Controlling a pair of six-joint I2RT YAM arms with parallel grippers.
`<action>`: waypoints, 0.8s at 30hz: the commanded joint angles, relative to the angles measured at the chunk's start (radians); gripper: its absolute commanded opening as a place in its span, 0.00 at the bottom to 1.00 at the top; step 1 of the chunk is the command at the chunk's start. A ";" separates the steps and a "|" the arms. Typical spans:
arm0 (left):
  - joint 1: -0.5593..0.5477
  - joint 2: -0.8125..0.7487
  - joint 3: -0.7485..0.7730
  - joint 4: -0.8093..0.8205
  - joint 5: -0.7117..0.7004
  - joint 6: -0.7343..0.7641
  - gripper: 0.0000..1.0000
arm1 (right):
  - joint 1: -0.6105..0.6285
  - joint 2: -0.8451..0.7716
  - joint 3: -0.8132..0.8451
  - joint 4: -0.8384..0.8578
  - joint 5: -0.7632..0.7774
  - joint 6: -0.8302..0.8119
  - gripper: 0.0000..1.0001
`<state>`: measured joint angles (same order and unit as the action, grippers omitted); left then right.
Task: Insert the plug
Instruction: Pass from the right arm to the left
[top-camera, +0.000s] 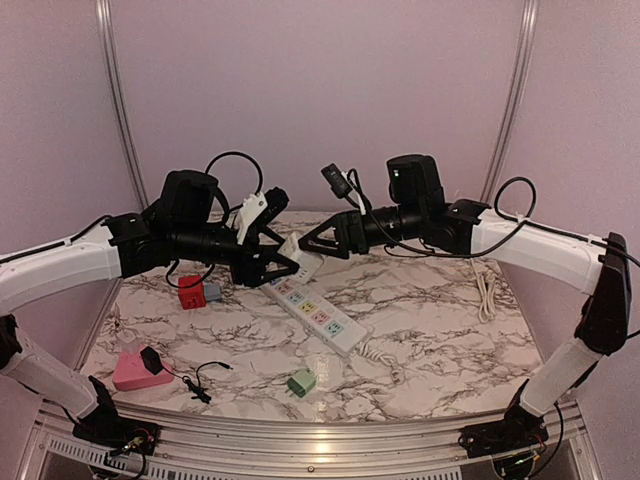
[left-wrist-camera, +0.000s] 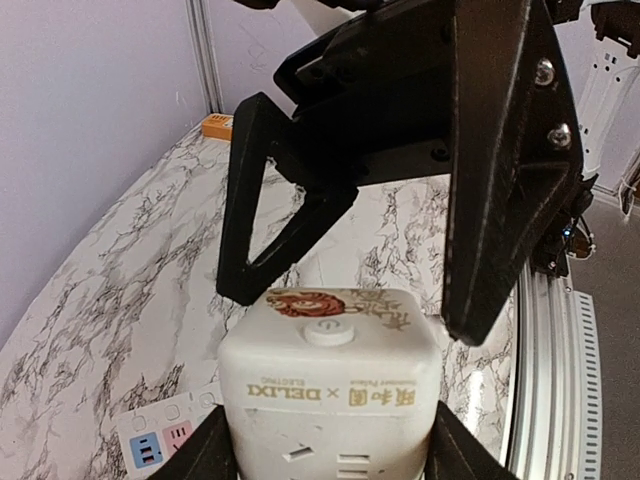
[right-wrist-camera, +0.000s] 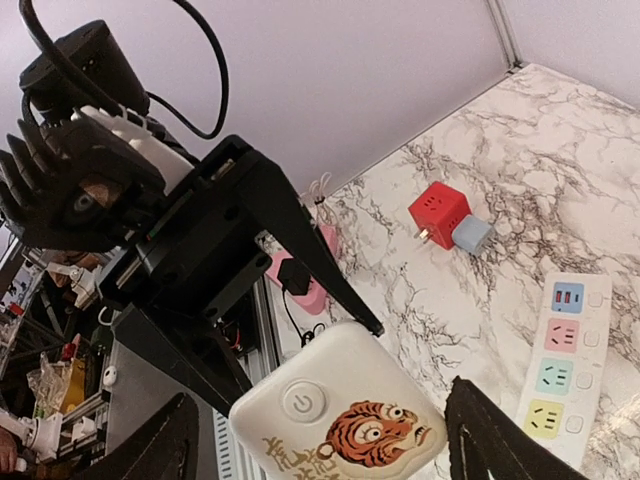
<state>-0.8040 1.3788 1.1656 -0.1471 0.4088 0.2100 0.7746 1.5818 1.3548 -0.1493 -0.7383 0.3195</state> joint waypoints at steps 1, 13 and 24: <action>0.003 -0.048 -0.029 0.087 -0.179 -0.007 0.00 | 0.004 -0.003 0.034 0.060 0.045 0.169 0.78; -0.032 -0.054 -0.058 0.115 -0.318 0.011 0.00 | 0.023 0.074 0.078 0.019 0.093 0.235 0.77; -0.053 -0.063 -0.067 0.124 -0.335 0.018 0.00 | 0.024 0.153 0.173 -0.075 0.222 0.210 0.77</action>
<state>-0.8452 1.3540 1.1007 -0.0914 0.0875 0.2176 0.7883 1.7061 1.4593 -0.1745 -0.5690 0.5407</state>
